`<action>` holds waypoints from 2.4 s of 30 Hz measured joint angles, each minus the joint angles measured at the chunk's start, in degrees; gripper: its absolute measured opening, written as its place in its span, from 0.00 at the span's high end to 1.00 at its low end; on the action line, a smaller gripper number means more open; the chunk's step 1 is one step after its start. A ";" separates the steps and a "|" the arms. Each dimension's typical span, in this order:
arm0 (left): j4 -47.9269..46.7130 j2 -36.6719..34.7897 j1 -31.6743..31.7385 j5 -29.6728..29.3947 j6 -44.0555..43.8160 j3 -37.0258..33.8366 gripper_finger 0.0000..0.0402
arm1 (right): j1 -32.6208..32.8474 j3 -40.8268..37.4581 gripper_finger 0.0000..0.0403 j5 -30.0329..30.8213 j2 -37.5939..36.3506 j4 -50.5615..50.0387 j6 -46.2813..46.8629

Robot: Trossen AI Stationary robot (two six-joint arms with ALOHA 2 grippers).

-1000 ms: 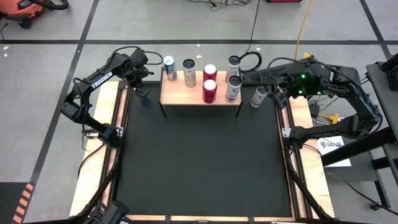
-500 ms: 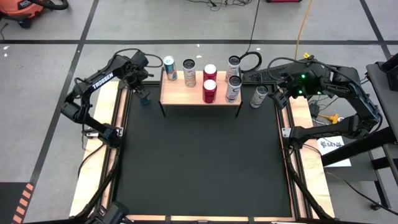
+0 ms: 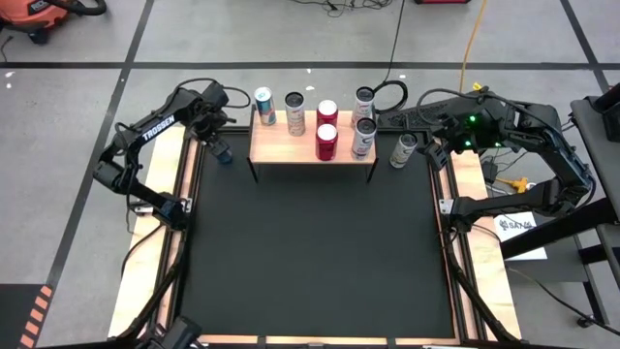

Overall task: Place canned beverage on shelf
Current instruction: Put the blue soda can on the shelf aligned with the other blue soda can

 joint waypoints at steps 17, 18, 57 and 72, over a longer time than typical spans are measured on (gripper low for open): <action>-5.88 -1.87 -1.92 -4.42 4.25 -0.31 0.50 | 0.00 0.00 0.21 0.01 0.00 0.15 -0.04; -5.86 -2.10 -1.92 -4.44 4.27 -0.31 0.50 | 0.00 0.00 0.21 0.02 0.00 0.16 -0.04; 23.75 -28.54 -1.86 11.09 -0.29 -14.28 0.50 | 0.00 0.00 0.21 0.03 0.01 0.17 0.42; 34.76 -32.74 -1.86 11.02 -0.52 -24.65 0.50 | 0.00 0.00 0.21 0.19 0.02 1.24 0.53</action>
